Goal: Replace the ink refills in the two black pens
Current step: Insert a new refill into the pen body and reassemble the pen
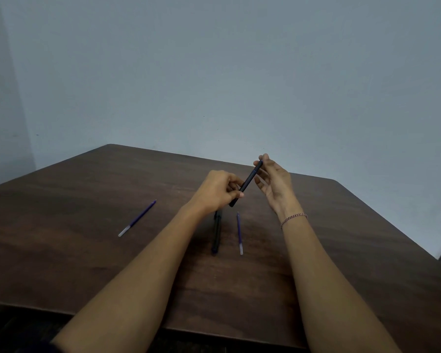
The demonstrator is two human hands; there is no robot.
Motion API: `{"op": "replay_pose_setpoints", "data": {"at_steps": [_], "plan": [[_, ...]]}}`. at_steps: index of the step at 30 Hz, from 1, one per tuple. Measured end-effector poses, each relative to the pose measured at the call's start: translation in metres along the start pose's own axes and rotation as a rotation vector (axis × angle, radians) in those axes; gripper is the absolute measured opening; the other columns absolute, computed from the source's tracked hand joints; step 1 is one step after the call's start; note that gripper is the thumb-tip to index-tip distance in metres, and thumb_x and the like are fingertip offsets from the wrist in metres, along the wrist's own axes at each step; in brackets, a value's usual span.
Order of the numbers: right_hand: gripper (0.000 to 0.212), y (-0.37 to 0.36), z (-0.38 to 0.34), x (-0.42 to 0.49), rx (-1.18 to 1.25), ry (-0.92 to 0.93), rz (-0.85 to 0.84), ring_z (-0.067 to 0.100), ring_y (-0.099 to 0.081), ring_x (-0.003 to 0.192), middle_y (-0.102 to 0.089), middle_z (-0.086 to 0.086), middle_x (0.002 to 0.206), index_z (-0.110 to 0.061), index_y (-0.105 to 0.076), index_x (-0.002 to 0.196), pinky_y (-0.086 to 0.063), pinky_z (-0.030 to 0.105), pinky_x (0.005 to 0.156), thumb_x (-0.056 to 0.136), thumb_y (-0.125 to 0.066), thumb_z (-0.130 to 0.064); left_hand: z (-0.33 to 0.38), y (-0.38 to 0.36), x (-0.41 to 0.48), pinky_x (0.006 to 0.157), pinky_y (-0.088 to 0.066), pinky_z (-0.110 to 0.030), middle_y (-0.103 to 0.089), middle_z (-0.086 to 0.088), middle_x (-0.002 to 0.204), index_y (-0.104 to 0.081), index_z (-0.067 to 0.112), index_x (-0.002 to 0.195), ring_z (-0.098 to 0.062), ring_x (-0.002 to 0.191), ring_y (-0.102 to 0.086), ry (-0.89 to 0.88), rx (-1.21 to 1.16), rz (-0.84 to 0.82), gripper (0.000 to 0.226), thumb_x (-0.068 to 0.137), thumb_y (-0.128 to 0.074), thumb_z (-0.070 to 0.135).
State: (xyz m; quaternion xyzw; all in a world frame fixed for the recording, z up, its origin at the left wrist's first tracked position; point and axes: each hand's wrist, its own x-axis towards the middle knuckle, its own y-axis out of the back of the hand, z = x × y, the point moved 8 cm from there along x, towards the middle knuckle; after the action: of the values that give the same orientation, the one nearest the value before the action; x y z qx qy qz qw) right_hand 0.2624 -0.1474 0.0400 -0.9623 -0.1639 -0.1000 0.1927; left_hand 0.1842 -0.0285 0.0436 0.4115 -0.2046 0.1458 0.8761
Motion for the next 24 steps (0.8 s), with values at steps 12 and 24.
{"op": "replay_pose_setpoints", "data": {"at_steps": [12,24], "plan": [[0.013,-0.003,0.000,0.000,0.027,-0.015,-0.037,0.007,-0.062,0.088,-0.070,-0.006,0.089,-0.020,-0.069,0.093,-0.049,0.022,0.076,0.091,-0.059,-0.029,0.000,0.001,-0.001,0.062,-0.041,-0.008,-0.060,0.007,0.081,-0.065,0.010,0.114,-0.001,0.069,-0.055,-0.002,0.000,0.015,0.035,0.080,-0.072,0.017],[0.025,-0.015,-0.003,-0.002,0.235,-0.010,-0.152,0.018,-0.071,0.089,-0.072,0.011,0.098,-0.005,-0.061,0.112,-0.057,0.027,0.082,0.098,-0.047,-0.020,-0.002,0.002,-0.002,0.071,-0.048,-0.016,-0.069,-0.003,0.089,-0.066,0.009,0.113,-0.008,0.076,-0.061,0.009,0.010,0.030,0.035,0.079,-0.073,0.017]]}}
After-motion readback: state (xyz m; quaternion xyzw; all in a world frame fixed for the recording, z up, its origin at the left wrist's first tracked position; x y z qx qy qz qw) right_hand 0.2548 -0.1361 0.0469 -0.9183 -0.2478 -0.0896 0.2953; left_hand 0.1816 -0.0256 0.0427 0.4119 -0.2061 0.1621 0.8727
